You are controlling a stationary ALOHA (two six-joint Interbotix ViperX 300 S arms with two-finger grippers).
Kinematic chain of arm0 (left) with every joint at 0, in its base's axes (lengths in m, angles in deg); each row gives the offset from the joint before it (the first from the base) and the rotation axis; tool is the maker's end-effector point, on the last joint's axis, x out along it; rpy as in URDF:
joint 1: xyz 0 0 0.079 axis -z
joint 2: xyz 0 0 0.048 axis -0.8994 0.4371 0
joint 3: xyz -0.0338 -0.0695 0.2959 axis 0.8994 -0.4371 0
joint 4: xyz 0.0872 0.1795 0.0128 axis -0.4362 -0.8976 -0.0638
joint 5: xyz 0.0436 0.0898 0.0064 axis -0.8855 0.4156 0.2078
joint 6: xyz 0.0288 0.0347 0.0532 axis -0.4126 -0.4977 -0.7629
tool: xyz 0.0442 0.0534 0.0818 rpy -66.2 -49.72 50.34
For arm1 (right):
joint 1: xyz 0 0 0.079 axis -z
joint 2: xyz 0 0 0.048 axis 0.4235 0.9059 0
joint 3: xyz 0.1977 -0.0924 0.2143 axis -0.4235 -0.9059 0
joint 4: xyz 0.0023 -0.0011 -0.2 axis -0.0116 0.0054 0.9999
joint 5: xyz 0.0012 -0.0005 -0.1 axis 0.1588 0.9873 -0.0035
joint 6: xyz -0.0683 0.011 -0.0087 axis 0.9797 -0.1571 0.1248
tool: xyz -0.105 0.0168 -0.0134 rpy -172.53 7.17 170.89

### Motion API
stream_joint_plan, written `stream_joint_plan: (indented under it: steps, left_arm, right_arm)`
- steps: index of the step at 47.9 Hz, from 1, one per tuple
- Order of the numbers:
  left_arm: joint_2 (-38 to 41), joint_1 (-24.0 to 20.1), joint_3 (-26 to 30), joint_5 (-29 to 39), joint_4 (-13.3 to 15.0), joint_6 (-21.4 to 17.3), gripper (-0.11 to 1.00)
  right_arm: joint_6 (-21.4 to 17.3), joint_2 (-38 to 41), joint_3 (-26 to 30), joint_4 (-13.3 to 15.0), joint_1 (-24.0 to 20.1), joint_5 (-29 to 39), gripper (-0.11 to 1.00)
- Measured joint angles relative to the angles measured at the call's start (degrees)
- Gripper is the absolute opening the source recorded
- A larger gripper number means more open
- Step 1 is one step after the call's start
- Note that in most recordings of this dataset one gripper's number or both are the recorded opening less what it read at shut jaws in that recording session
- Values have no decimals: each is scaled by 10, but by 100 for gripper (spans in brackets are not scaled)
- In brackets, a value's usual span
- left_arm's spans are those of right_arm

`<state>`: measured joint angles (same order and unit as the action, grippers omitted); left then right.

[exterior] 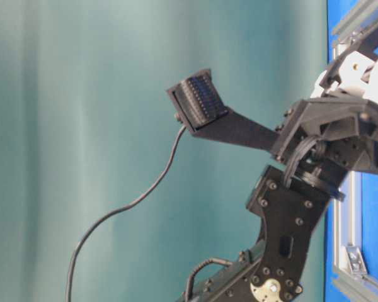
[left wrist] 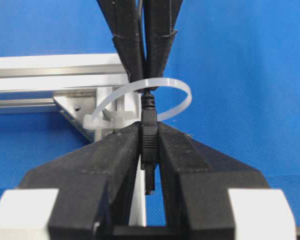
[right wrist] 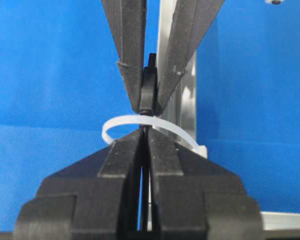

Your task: Insert the wire through the string loop located on the right side.

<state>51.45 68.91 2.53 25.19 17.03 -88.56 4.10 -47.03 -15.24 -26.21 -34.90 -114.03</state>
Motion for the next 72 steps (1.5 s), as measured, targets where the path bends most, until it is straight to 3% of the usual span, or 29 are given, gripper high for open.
stream_joint_plan:
  steps: [7,18,22,32,42,52,72]
  left_arm:
    - [0,0,1,0,-1,0,10]
    - [0,1,1,0,0,0,10]
    - [0,1,1,0,-1,0,10]
    - [-2,1,-11,0,0,-3,10]
    - [-42,1,-70,-1,0,-3,10]
    - [-120,2,-170,-13,0,-3,10]
    - [-256,3,-402,-109,-1,1,10]
  right_arm:
    - [0,-9,-5,-8,1,12,13]
    - [-2,-17,-7,-21,1,37,81]
    - [-2,-18,-7,-22,2,40,95]
    - [-2,-18,-7,-22,1,40,94]
    - [-1,-18,-7,-22,2,40,94]
    - [-1,-18,-7,-22,1,40,94]
    - [-1,-18,-6,-22,2,40,94]
